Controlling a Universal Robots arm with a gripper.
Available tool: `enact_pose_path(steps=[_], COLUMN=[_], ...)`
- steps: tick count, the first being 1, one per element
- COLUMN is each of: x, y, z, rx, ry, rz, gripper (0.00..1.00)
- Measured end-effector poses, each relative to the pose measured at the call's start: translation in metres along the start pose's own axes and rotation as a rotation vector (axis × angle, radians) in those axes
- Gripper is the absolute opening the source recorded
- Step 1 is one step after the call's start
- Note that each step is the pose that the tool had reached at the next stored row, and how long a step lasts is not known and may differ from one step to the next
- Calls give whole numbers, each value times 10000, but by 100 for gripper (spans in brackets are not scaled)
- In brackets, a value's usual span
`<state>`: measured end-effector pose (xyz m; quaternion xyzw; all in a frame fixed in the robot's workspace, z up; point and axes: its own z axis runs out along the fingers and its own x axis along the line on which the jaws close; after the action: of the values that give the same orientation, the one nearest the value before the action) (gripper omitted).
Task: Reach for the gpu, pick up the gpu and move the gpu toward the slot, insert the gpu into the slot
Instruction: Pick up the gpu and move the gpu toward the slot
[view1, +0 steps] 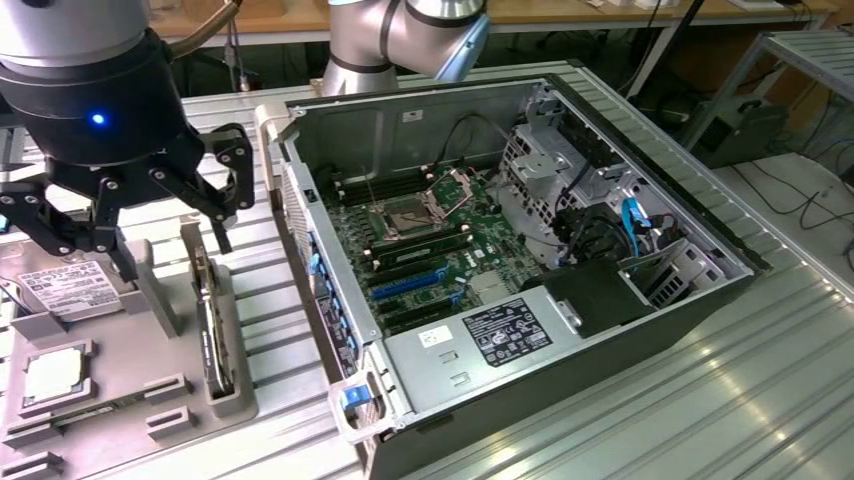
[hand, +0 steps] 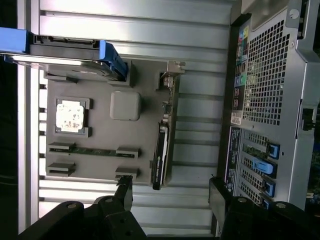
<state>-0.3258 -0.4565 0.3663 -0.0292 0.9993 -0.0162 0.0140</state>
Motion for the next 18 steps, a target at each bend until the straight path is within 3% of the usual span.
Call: enact_pose_path(steps=[4,18], x=[0,4], y=[0,-3], z=[12,143], rx=[7,9], ry=[8,21], rz=[288,310], gripper=[72,72])
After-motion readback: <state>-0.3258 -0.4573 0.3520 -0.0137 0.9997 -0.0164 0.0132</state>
